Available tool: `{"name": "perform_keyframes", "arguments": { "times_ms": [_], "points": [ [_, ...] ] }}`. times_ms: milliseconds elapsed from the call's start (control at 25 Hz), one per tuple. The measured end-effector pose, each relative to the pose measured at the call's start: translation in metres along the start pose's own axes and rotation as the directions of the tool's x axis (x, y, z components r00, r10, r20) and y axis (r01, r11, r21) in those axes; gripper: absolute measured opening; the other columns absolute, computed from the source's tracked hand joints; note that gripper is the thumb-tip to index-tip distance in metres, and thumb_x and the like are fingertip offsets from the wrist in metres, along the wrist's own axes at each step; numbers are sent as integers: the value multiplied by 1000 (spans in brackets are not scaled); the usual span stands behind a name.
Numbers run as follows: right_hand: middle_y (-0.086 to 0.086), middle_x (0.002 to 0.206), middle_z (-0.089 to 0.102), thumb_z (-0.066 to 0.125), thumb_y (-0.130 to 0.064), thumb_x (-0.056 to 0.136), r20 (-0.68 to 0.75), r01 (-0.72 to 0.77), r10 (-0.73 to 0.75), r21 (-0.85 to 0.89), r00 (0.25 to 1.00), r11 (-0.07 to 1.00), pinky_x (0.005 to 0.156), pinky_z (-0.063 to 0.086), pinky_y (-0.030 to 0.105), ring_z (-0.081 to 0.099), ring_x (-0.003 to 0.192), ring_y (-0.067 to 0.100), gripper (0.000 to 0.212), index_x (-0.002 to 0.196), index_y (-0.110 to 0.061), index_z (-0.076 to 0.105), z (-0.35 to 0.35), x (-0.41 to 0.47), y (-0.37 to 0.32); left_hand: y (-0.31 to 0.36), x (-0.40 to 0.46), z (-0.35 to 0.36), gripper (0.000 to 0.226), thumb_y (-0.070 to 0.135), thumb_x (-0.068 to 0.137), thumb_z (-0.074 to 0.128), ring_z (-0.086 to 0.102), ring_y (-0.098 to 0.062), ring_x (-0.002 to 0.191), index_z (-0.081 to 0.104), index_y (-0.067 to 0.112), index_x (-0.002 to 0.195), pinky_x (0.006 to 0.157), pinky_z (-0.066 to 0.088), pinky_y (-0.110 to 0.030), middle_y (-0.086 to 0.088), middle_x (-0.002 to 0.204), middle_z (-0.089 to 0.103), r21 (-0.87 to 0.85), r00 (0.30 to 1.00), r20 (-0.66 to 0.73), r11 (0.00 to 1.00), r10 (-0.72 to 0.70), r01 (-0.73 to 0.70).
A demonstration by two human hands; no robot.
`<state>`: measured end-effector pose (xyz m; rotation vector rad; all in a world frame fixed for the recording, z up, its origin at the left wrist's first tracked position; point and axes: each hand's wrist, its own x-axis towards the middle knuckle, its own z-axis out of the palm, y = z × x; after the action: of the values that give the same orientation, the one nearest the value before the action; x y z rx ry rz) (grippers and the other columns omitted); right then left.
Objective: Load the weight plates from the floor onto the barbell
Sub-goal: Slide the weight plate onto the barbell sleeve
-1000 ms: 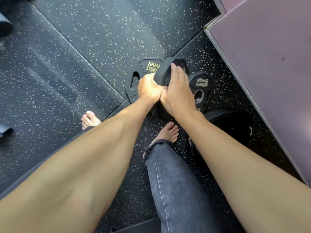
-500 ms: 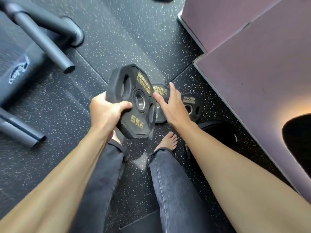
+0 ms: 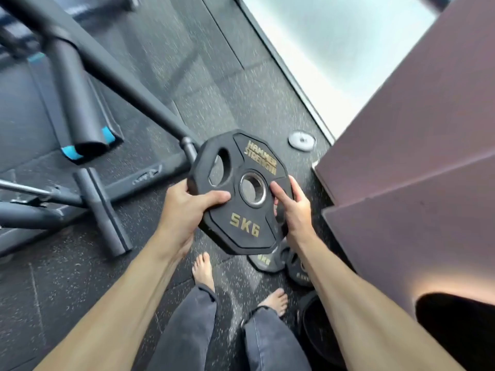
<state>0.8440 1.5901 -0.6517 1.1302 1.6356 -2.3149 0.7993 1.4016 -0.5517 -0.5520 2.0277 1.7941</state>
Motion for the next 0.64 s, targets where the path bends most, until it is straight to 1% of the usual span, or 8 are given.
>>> {"name": "perform_keyframes", "arguments": {
  "times_ms": [80, 160, 200, 320, 400, 520, 600, 640],
  "points": [
    [5, 101, 68, 83, -30, 81, 26, 127, -127, 28, 992, 992, 47, 42, 22, 55, 54, 11, 75, 147, -26, 48, 15, -27, -49, 46, -23, -17, 26, -3, 70, 81, 71, -23, 78, 70, 3, 93, 72, 60, -30, -12, 88, 76, -1, 994, 63, 996, 89, -89],
    [6, 98, 64, 81, -23, 82, 55, 264, -265, 28, 963, 964, 40, 35, 19, 48, 48, 10, 74, 147, -23, 47, 30, -61, -108, 98, -51, -33, 29, 10, 68, 85, 70, -21, 74, 70, 1, 91, 71, 60, -29, -10, 84, 74, -37, 982, 90, 986, 163, -161],
    [3, 89, 63, 81, -22, 82, 76, 335, -336, 29, 939, 942, 40, 34, 19, 44, 47, 14, 72, 146, -24, 49, 38, -81, -140, 126, -65, -39, 33, 22, 64, 86, 70, -20, 72, 71, 2, 86, 68, 60, -29, -10, 82, 75, -63, 978, 94, 982, 186, -181],
    [2, 74, 59, 83, -21, 80, 173, 571, -564, 12, 807, 821, 41, 33, 22, 37, 53, 24, 48, 117, -46, 66, 61, -144, -234, 205, -115, -61, 53, 56, 48, 85, 64, -15, 54, 72, 9, 69, 54, 51, -26, -7, 68, 71, -52, 956, -4, 955, 292, -292],
    [2, 73, 58, 83, -18, 80, 225, 701, -687, 21, 691, 712, 42, 36, 24, 40, 52, 24, 46, 110, -48, 67, 82, -197, -290, 251, -157, -79, 68, 67, 41, 84, 62, -14, 50, 69, 7, 70, 54, 49, -28, -7, 65, 70, -12, 905, -115, 911, 409, -413],
    [-8, 79, 66, 82, -11, 79, 264, 847, -824, 43, 502, 530, 49, 45, 16, 56, 55, 6, 49, 117, -36, 67, 115, -277, -349, 299, -213, -112, 46, 53, 53, 89, 61, -9, 52, 63, 17, 62, 58, 50, -30, 8, 57, 66, 1, 788, -286, 823, 545, -568],
    [-9, 86, 70, 83, -11, 78, 253, 909, -885, 41, 392, 414, 53, 46, 14, 59, 59, 2, 50, 117, -37, 68, 140, -335, -373, 326, -252, -143, 40, 46, 54, 91, 64, -8, 60, 64, 22, 69, 63, 53, -31, 14, 60, 66, 10, 694, -361, 747, 623, -665],
    [-8, 88, 71, 83, -11, 78, 249, 927, -903, 44, 351, 372, 53, 46, 14, 59, 61, 3, 50, 118, -36, 68, 151, -361, -380, 336, -269, -159, 38, 44, 53, 91, 64, -4, 62, 66, 24, 73, 62, 53, -26, 16, 62, 67, 14, 643, -374, 698, 668, -716]
  ]
}}
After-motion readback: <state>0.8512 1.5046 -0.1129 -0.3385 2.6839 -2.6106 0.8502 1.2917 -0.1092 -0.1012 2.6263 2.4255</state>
